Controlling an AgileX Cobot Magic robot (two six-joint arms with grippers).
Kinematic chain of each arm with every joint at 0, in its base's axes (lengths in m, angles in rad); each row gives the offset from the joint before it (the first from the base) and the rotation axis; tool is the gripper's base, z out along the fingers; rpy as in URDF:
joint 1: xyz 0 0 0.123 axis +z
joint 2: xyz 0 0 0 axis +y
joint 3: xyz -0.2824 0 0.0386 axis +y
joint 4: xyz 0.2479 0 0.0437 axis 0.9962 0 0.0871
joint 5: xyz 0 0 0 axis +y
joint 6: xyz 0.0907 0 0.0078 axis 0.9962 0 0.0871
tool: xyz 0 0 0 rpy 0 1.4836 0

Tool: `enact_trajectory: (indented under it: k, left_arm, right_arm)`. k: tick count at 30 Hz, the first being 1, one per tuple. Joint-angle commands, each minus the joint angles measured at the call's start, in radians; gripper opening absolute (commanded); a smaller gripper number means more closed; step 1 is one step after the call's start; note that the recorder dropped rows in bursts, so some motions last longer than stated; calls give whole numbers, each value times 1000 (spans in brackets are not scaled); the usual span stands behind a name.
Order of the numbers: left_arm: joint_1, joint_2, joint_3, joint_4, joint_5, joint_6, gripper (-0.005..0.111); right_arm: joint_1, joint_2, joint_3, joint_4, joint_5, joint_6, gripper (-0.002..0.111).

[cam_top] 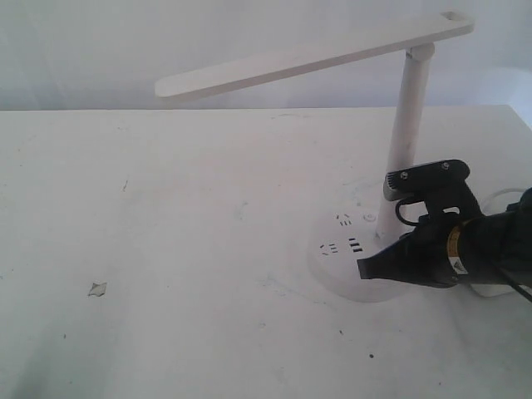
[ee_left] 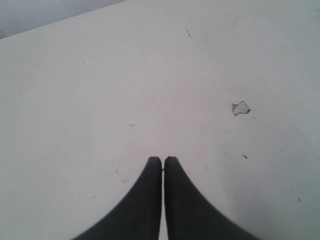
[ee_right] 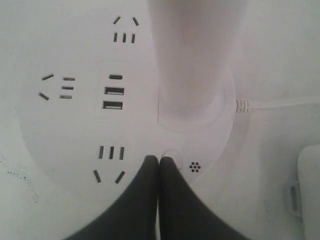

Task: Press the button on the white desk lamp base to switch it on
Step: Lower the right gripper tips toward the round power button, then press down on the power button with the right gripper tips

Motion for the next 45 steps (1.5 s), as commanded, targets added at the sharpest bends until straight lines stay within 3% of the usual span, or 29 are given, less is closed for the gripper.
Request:
enact_trajectory:
  k: [1,45]
  left_arm:
    - [2,-5,-3,-6,-3,-1,1]
    - [2,-5,-3,-6,-3,-1,1]
  right_arm:
    - [-9,2,-2,1,9,-4,0]
    - [-27,128,-51,-25,-62,-4,0]
